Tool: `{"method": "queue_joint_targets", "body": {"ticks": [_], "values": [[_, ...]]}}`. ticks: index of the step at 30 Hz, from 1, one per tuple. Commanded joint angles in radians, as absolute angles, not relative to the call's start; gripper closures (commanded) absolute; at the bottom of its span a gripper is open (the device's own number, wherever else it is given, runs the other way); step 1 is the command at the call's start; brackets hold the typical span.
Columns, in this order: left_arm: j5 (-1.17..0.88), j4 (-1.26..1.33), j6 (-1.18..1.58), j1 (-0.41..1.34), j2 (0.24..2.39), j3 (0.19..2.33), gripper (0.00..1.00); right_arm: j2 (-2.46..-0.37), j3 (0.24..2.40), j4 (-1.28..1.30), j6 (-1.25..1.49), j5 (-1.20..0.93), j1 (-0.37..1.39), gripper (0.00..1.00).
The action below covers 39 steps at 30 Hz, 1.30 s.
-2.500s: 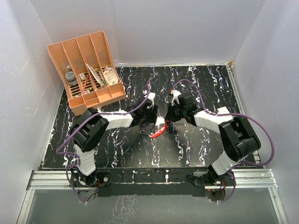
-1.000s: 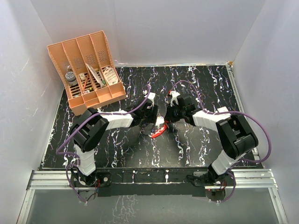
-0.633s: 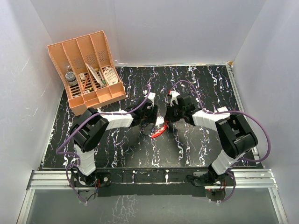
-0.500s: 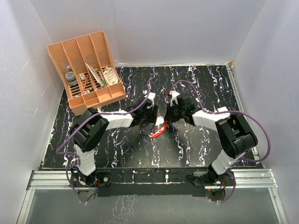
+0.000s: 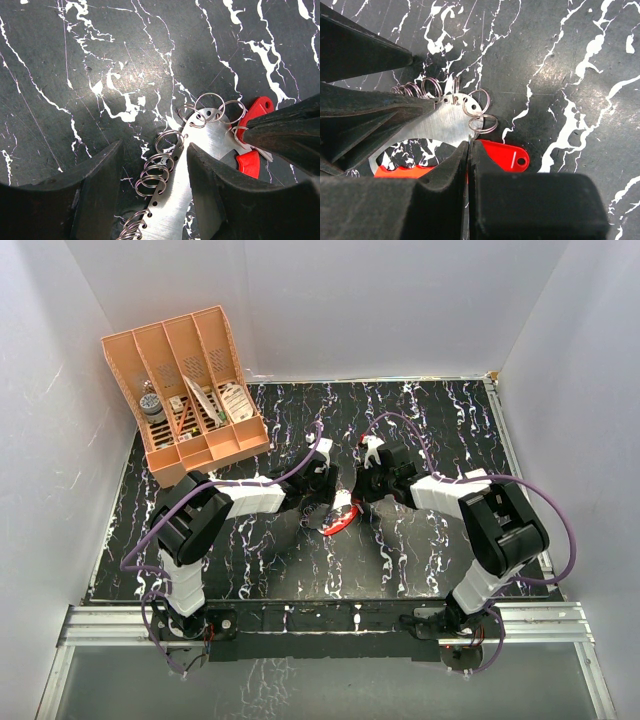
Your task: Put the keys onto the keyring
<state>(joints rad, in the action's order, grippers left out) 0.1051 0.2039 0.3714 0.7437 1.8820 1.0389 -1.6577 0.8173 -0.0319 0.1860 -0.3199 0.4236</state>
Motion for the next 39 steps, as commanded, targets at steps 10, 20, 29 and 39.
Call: {"method": "queue_joint_targets", "body": {"ticks": [10,20,29,39], "values": [[0.123,0.063,0.38,0.742,1.934,1.002,0.48,-1.66,0.865,-0.094,0.189,-0.308,0.426,1.0],[0.124,0.065,0.38,0.742,1.935,0.999,0.48,-1.626,0.859,-0.086,0.184,-0.296,0.426,1.0],[0.126,0.064,0.381,0.742,1.937,0.999,0.48,-1.607,0.856,-0.089,0.181,-0.288,0.426,1.0],[0.13,0.062,0.379,0.743,1.934,0.997,0.48,-1.617,0.851,-0.095,0.185,-0.276,0.426,1.0]]}}
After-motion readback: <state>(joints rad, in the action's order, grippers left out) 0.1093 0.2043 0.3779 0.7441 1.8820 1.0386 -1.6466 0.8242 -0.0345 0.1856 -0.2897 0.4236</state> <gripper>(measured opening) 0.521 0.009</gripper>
